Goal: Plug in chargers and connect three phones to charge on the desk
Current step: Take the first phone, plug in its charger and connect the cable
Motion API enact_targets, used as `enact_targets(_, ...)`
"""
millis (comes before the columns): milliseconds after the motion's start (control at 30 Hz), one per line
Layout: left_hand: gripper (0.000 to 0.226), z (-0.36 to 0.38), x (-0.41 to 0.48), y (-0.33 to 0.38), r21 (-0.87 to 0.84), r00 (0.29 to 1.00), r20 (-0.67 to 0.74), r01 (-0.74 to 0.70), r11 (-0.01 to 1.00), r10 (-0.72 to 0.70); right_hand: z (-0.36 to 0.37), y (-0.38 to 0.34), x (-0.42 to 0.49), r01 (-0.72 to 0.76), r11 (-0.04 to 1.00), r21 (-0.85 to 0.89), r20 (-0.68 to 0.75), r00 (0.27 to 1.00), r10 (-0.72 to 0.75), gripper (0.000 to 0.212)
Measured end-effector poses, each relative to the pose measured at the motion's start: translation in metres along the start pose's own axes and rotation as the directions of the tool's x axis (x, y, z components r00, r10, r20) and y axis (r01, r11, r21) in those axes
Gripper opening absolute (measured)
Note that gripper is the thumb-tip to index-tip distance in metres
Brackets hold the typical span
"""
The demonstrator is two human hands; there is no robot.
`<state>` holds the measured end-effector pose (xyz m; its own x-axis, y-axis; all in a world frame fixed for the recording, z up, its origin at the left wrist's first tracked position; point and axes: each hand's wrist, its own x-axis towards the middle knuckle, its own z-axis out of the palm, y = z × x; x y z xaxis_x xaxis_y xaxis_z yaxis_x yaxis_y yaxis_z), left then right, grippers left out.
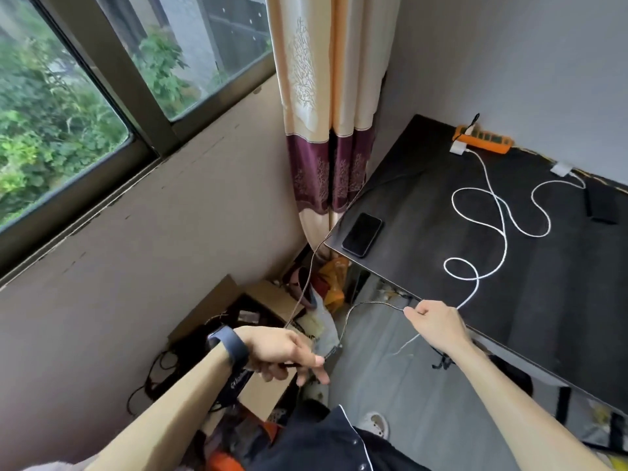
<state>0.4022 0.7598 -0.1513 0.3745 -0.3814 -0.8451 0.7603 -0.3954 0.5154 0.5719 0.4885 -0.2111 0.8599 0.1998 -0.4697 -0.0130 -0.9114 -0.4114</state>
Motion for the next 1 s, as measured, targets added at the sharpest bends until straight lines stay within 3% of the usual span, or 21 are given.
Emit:
enact_targets(100,0.037,0.009,0.025,-0.039,0.009,0.980,-0.110,0.166,0.986,-0.164,0.006,0.005,-0.011,0.018,1.000,-0.013,0.043,0.999,-0.018,0.042)
enact_targets(200,0.030,0.010,0.041,-0.082,-0.023,0.902,-0.260,0.350,0.937,-0.343,0.018,0.013,-0.024,0.044,0.998,-0.050,0.104,0.994,-0.039,0.041)
enact_targets(267,0.027,0.012,0.046,-0.097,0.095,0.838,-0.403,0.437,0.894,-0.367,0.024,0.015,-0.034,0.079,0.995,-0.055,0.161,0.985,-0.069,0.042)
enact_targets(333,0.038,0.014,0.054,-0.100,0.304,0.781,-0.574,0.483,0.821,-0.247,0.030,0.013,-0.043,0.141,0.989,-0.049,0.228,0.966,-0.126,0.039)
enact_targets(367,0.043,0.018,0.056,-0.091,0.324,0.769,-0.611,0.458,0.828,-0.186,0.032,0.011,-0.047,0.174,0.984,-0.040,0.257,0.954,-0.158,0.038)
enact_targets(533,0.055,0.033,0.074,-0.023,0.386,0.840,-0.534,0.143,0.911,0.094,0.044,0.004,-0.059,0.325,0.945,0.048,0.314,0.893,-0.323,0.032)
enact_targets(600,0.050,0.044,0.082,0.002,0.436,0.851,-0.483,0.030,0.899,0.206,0.040,-0.004,-0.060,0.382,0.921,0.076,0.280,0.878,-0.387,0.030)
enact_targets(667,0.036,0.049,0.089,0.020,0.553,0.816,-0.486,0.011,0.833,0.312,0.031,-0.011,-0.059,0.412,0.906,0.097,0.221,0.879,-0.423,0.028)
enact_targets(833,0.030,0.027,0.088,0.026,0.681,0.719,-0.534,0.055,0.730,0.445,0.002,-0.003,-0.045,0.353,0.934,0.055,0.228,0.906,-0.356,0.034)
enact_targets(1000,0.026,0.014,0.088,0.017,0.688,0.714,-0.547,0.088,0.720,0.436,-0.009,0.021,-0.039,0.223,0.974,0.031,0.347,0.912,-0.220,0.039)
